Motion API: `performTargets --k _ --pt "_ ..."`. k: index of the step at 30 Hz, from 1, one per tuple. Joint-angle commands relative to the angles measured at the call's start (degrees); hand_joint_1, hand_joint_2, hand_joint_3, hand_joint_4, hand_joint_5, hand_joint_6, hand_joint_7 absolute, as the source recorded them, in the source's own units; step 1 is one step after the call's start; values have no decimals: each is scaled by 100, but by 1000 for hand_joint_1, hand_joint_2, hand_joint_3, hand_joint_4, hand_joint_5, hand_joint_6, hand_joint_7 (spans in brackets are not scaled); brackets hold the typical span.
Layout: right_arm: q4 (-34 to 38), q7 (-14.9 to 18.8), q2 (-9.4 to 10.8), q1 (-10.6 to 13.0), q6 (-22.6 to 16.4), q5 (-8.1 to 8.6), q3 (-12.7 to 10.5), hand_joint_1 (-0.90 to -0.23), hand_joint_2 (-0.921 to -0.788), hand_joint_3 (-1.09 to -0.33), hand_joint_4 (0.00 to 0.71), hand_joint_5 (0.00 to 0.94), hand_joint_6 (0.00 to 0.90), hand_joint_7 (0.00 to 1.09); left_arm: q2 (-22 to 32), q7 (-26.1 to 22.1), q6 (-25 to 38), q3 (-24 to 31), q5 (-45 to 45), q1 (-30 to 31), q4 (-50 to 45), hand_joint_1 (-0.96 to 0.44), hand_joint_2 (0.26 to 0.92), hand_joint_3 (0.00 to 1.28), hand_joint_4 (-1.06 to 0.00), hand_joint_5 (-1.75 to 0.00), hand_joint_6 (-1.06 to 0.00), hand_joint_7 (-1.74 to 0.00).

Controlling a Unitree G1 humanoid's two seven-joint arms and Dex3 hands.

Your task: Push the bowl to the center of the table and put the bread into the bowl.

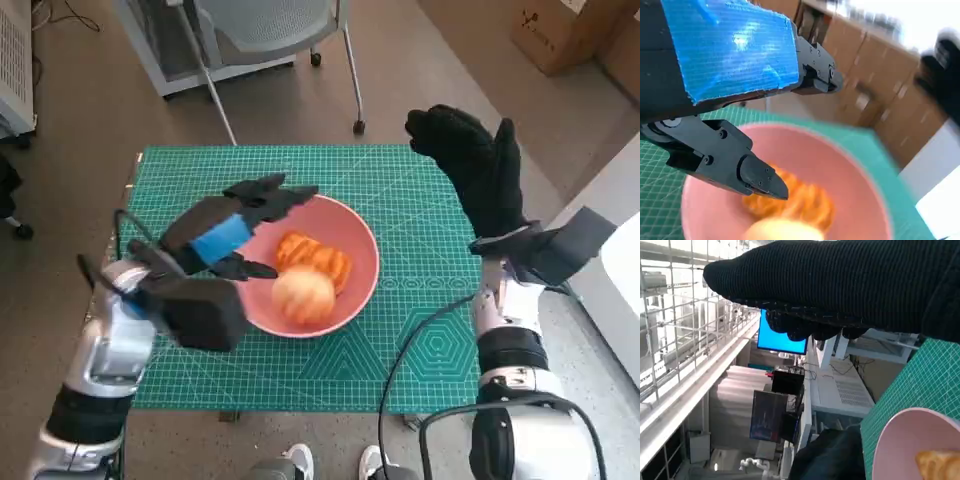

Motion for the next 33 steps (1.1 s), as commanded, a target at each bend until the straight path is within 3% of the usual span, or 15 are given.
performTargets --k 1,8,14,23,33 --pt "-80 0 12 130 53 -18 55 -662 -921 -653 229 2 373 3 -139 201 -227 587 -792 308 -281 -385 839 9 -181 -13 -334 -19" --pt "-289 64 11 164 64 41 88 -660 -921 -654 229 1 375 3 -606 404 145 1442 -2278 906 -936 -506 906 53 -180 -7 -308 -6" --pt "-437 99 31 168 94 76 97 -661 -921 -650 227 1 376 4 -812 608 572 1841 -3092 1174 -1340 -570 919 140 -172 -2 -291 -1" --pt "-592 132 109 98 123 139 178 -663 -921 -643 227 0 374 2 -820 724 665 1886 -3202 1524 -1517 -648 921 247 -158 0 -295 -6" --pt "-698 120 114 104 74 132 292 -673 -921 -652 227 0 349 0 -864 754 653 1796 -3236 1566 -1522 -631 921 290 -133 0 -274 0"
